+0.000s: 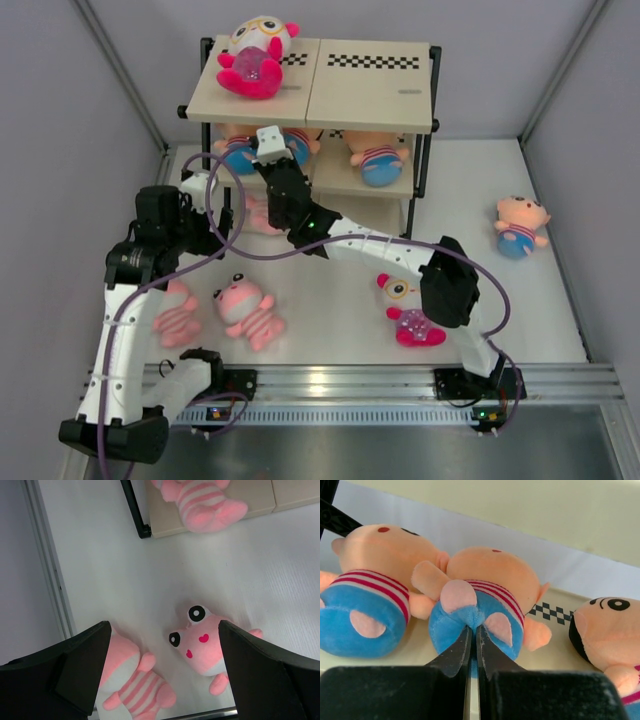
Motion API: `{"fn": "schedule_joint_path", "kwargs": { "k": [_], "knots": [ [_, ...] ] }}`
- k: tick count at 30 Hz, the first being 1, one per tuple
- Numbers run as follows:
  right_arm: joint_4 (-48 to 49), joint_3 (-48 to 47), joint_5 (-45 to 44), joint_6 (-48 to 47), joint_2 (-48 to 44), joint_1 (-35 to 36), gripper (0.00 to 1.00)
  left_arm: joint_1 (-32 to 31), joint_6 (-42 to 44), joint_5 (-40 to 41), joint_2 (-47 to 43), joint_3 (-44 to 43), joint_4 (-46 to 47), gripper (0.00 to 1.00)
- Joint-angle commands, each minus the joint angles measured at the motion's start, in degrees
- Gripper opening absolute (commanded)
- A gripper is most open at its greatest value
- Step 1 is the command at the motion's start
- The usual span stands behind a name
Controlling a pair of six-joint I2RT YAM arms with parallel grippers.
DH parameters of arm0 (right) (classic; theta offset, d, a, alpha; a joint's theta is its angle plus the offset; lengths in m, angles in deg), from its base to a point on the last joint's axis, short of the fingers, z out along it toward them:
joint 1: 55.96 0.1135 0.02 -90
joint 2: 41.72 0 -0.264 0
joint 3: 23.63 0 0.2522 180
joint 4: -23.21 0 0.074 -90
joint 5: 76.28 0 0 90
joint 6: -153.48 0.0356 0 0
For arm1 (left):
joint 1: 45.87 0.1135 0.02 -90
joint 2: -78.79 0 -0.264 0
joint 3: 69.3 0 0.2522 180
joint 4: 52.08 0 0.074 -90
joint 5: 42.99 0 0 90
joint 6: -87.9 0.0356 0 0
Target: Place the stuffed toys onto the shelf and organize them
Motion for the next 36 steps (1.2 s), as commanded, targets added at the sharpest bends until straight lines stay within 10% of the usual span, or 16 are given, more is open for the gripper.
{"fn": "schedule_joint_path", "kwargs": {
  "k": [1, 17, 25, 36],
  "knots": [
    [-0.7, -3.3, 0.4, 2.4, -0.9, 0.3, 0.02, -0.1, 0.7, 0.6, -0.8, 0.2, 1.2, 0.95],
    [-5.9, 5.9, 3.5, -0.2, -10.7, 3.4, 0.79, -0.1, 0.9, 0.4, -2.0, 0.2, 1.1, 0.95],
    [-23.6, 15.6, 14.2, 13.3, -24.2, 5.0, 0.83, -0.1, 2.1, 0.4, -2.9, 1.8, 1.1, 0.95],
    [-21.7, 44.8, 14.1, 29.7, -54.7, -3.3, 0.75, -0.1, 1.9, -1.4, -2.8, 3.7, 1.0, 0.95]
  ]
}}
